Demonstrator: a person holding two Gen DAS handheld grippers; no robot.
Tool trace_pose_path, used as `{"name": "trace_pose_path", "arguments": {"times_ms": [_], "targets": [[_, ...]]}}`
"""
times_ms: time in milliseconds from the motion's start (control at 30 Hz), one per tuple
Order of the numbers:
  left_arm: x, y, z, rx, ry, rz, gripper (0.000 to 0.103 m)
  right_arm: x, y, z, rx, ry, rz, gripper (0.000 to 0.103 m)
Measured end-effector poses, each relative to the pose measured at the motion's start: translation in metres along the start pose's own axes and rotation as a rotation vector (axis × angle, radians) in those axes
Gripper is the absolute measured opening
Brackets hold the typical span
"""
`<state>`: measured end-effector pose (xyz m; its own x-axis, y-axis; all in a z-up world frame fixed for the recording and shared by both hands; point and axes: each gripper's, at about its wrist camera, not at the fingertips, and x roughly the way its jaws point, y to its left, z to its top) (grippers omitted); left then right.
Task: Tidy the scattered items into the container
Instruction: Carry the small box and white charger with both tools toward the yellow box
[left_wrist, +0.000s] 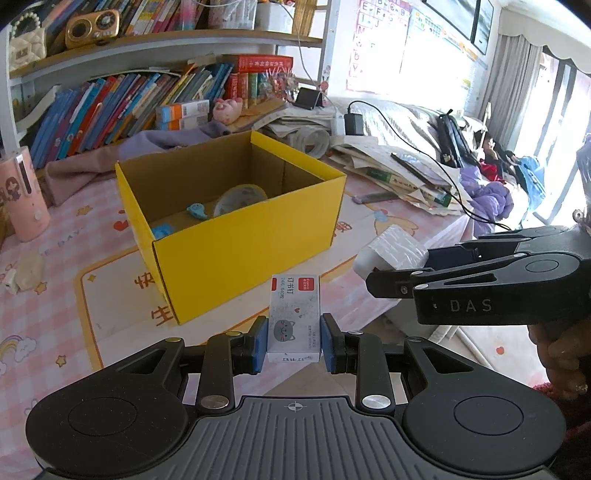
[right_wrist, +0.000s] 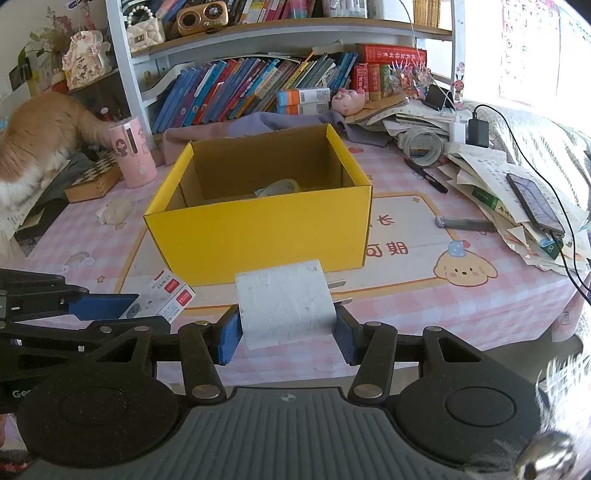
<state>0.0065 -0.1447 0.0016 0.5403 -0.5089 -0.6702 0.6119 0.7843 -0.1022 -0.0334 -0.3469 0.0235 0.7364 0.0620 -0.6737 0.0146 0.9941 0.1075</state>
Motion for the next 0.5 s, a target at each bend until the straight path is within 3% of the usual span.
{"name": "trace_pose_path", "arguments": {"times_ms": [500], "targets": [[0.021, 0.041, 0.046, 0.010, -0.080, 0.008, 0.028, 0.032, 0.003, 0.056, -0.006, -0.082, -0.015, 0.050]]}}
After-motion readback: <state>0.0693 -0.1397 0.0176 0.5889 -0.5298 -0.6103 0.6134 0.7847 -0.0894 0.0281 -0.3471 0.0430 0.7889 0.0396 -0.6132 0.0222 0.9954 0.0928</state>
